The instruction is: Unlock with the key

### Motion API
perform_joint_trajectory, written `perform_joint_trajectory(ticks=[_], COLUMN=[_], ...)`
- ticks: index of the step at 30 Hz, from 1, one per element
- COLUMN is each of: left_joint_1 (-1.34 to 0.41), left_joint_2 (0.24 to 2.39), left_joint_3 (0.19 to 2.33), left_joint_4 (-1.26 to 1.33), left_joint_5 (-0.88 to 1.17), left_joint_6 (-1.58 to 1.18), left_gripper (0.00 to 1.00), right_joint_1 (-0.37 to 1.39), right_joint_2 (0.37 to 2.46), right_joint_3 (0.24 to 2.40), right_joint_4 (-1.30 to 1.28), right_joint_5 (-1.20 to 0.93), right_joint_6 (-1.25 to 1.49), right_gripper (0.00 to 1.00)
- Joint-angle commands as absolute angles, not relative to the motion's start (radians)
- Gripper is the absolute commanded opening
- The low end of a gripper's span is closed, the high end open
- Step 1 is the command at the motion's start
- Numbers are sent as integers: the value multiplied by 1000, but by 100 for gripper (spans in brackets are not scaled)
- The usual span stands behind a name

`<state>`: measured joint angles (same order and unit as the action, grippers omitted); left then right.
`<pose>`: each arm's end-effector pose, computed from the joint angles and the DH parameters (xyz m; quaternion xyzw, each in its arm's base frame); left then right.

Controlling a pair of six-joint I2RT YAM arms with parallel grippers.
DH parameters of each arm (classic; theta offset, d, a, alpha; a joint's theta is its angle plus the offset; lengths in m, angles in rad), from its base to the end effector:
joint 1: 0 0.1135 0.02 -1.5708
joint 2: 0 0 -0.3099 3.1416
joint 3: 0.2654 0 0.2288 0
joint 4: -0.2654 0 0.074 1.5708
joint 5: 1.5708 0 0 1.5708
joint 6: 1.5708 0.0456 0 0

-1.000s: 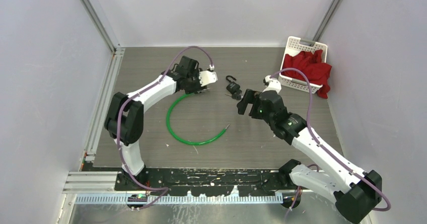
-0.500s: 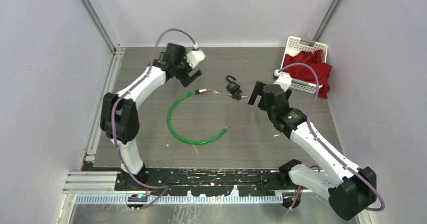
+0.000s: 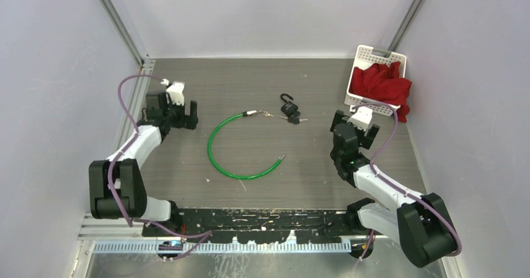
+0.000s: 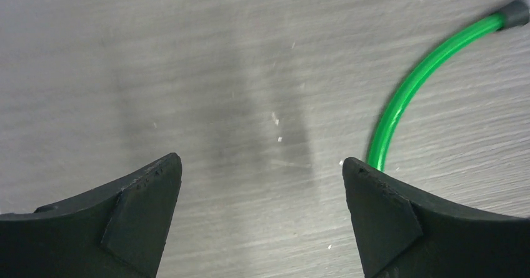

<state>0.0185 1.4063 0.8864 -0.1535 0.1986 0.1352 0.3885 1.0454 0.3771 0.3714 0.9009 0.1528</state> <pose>0.2836 -0.0038 0.2876 0.0952 0.8925 -0.0559 0.4372 0.1735 0.0324 0.2620 0.1721 0.7491 -0.1941 0.6095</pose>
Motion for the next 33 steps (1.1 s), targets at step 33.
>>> perform_joint_trajectory(ticks=[33], left_joint_1=[0], left_joint_2=[1550], left_joint_3=[366], left_joint_4=[927], left_joint_5=[97], left_joint_6=[-12], left_gripper=[100], right_joint_1=[90], right_joint_2=[1544], right_joint_3=[211], right_joint_4=[1235], right_joint_5=[361], right_joint_6=[14], right_gripper=[100])
